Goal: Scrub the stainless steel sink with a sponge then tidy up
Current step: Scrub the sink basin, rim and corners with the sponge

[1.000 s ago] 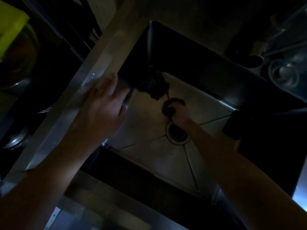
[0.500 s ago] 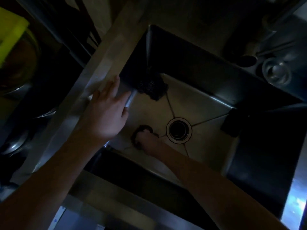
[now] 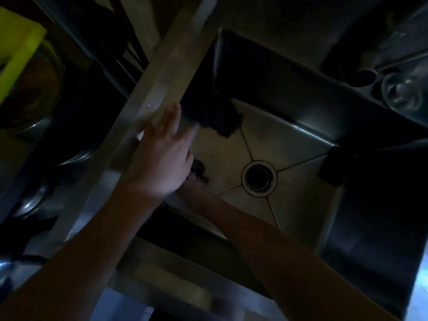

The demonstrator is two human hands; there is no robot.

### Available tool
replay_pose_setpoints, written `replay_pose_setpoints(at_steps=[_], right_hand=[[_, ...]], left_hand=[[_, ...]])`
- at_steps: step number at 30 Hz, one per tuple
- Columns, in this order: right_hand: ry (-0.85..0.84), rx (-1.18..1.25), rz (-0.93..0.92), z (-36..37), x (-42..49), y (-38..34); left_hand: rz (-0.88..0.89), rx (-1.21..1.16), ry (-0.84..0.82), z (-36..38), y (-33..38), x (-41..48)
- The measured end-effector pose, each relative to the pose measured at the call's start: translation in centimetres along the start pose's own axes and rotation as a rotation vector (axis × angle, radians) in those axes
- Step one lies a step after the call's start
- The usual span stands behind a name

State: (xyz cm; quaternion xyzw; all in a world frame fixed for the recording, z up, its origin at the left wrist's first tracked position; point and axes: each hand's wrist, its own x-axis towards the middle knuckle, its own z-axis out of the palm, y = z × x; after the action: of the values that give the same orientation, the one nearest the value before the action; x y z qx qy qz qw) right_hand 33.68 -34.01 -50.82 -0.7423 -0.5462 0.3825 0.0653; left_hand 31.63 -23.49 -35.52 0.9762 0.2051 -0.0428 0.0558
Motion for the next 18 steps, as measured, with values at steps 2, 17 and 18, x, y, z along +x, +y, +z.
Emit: replay_pose_setpoints(at_steps=[2, 17, 18], right_hand=[[-0.047, -0.151, -0.142, 1.0, -1.5, 0.4], [0.045, 0.083, 0.285, -1.4, -6.8, 8.8], [0.039, 0.074, 0.255, -0.8, -6.8, 7.8]], left_hand=[[0.003, 0.008, -0.009, 0.0, -0.1, 0.0], [0.037, 0.014, -0.020, 0.5, -0.4, 0.0], [0.041, 0.013, -0.018, 0.5, -0.4, 0.0]])
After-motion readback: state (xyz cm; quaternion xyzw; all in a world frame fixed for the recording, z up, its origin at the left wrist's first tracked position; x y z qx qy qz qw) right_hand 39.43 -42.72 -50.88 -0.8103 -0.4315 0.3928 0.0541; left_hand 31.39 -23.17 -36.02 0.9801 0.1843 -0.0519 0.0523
